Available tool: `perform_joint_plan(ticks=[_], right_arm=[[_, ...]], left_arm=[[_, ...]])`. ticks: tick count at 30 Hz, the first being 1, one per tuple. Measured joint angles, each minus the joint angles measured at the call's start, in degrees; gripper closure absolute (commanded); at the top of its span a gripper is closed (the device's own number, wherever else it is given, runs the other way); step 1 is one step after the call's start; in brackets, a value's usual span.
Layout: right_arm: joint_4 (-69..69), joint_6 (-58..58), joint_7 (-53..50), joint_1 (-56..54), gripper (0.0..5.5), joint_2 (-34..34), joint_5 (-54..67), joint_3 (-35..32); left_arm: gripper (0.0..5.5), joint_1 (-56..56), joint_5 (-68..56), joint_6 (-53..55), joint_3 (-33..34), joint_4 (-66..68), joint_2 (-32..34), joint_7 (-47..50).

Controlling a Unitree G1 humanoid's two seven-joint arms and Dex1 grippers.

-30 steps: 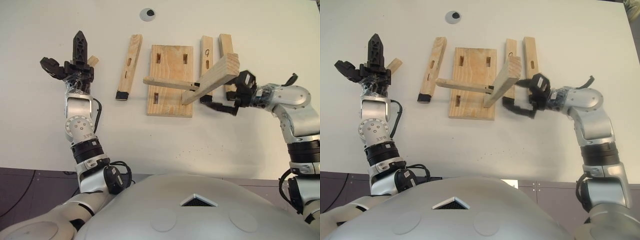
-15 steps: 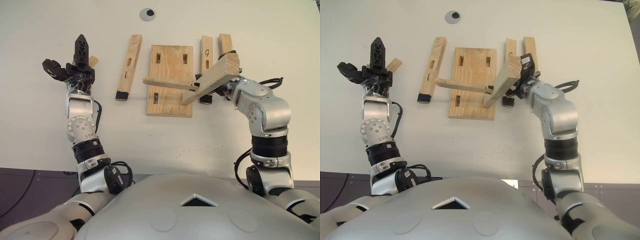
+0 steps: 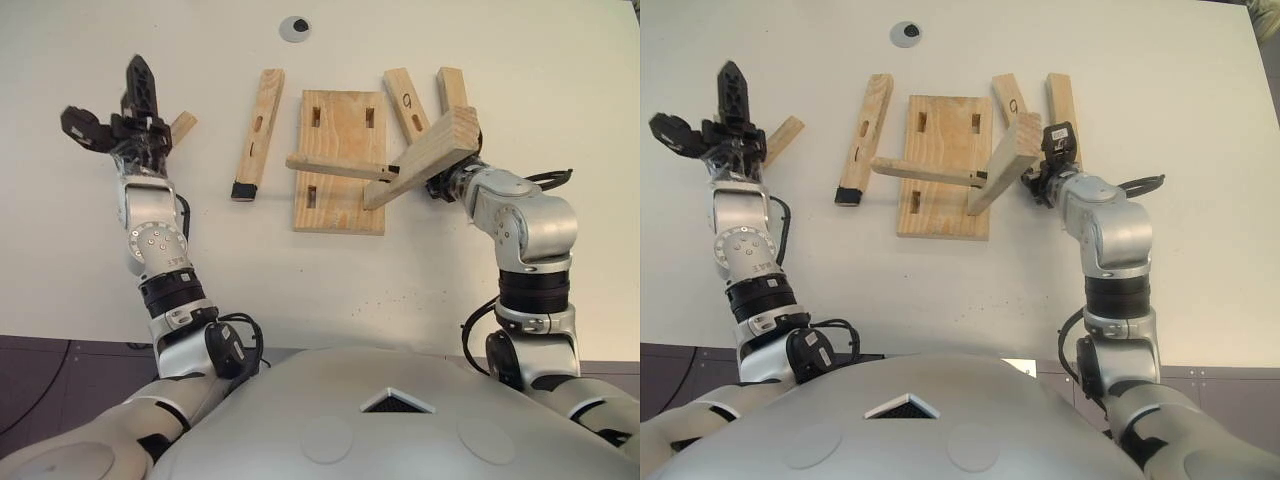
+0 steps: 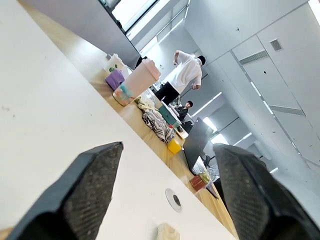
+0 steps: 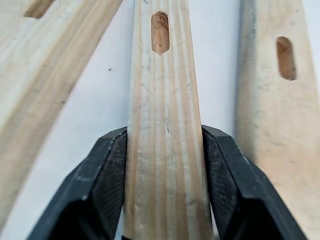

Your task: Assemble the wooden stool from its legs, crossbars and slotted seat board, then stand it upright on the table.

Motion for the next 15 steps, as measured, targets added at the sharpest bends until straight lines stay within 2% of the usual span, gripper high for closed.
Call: perform_joint_plan(ticks=[4,8,10,14,15], right_arm=[[-0.23,-4.80,0.74,-2.20,3.45,3.18,4.74,-6.75],[2.43,-12.73,7.87,-9.05,3.45,2.57,10.62,-11.32],[7.10,-18.30,19.12,-14.37,3.45,0.02,15.85,-12.57],[15.74,-19.89,41.07,-23.21,3.45,-6.89,25.71,-14.12],[16.27,-19.88,43.43,-24.46,3.45,-7.24,26.64,-13.80]], left_arm=[[2.19,-4.46,3.15,3.84,-4.92,-8.07,4.86,1.34],[2.19,-7.20,-3.91,14.74,-9.55,-11.96,8.93,-6.56],[2.19,-8.42,-11.90,23.35,-10.89,-12.02,10.91,-12.66],[2.19,-15.69,-20.54,34.64,-13.21,-9.60,13.54,-20.41],[2.19,-16.79,-21.23,35.83,-13.79,-9.22,13.58,-21.38]])
